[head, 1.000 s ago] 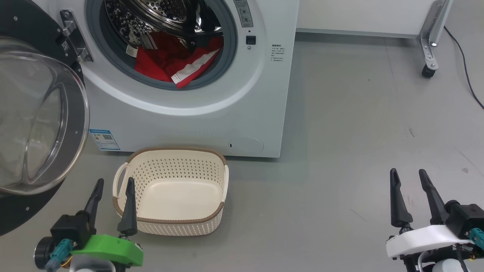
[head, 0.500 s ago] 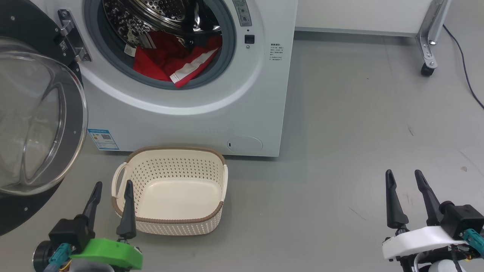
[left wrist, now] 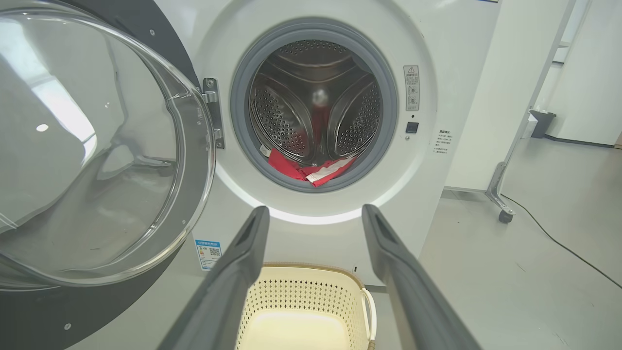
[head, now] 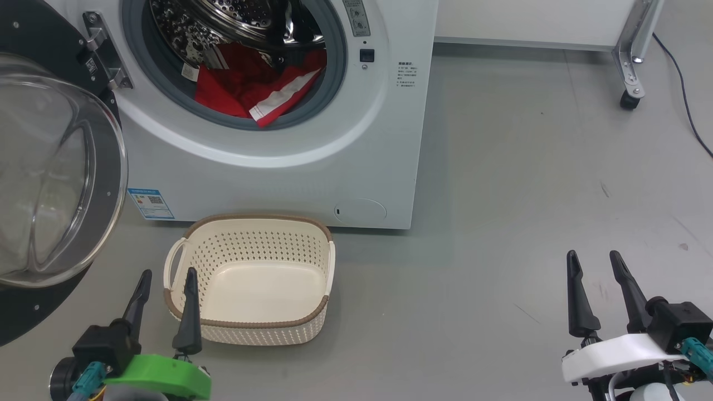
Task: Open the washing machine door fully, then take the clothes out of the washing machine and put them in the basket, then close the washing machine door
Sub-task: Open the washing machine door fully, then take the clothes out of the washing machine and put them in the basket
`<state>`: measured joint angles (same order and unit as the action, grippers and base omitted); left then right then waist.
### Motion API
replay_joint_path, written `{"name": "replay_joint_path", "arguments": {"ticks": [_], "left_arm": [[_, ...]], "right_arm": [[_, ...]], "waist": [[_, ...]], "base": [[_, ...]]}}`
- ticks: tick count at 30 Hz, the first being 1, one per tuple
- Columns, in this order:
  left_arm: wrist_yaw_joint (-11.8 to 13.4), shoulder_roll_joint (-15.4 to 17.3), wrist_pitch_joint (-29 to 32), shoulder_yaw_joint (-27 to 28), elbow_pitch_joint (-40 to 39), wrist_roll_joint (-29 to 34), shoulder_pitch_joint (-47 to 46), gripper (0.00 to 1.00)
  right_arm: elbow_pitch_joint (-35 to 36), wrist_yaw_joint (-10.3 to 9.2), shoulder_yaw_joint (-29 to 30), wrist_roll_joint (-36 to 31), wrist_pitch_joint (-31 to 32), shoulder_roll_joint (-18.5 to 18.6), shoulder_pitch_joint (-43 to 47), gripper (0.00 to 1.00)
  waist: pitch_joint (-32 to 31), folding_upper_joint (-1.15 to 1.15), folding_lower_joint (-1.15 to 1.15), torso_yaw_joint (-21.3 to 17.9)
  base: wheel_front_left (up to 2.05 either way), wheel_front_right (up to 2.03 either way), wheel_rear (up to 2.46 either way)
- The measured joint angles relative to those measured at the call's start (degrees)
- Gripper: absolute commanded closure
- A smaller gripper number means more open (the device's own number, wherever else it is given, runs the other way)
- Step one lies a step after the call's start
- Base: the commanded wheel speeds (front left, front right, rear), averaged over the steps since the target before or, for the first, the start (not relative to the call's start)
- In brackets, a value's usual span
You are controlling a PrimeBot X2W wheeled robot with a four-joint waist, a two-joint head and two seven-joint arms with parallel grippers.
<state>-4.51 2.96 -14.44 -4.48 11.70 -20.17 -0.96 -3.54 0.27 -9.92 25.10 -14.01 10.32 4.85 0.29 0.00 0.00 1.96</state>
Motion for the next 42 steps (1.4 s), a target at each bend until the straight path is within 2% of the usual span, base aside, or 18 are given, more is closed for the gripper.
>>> {"name": "replay_joint_path", "arguments": {"ticks": [29, 42], "left_arm": [[-0.9, -0.2, 0.0, -1.2, -1.8, -2.0, 0.1, 0.0], [-1.4, -0.2, 0.0, -1.3, -2.5, -2.1, 0.3, 0.0]], "right_arm": [[-0.1, 0.0, -0.4, 0.1, 0.0, -0.3, 0.0, 0.0], [-0.5, 0.01, -0.6, 0.1, 0.0, -0.3, 0.0, 0.0]], "waist": [[0.3, 0.0, 0.0, 0.0], [0.0, 0.0, 0.0, 0.2]], "base": [[0.01, -0.01, 0.0], [0.42, -0.42, 0.0]]}}
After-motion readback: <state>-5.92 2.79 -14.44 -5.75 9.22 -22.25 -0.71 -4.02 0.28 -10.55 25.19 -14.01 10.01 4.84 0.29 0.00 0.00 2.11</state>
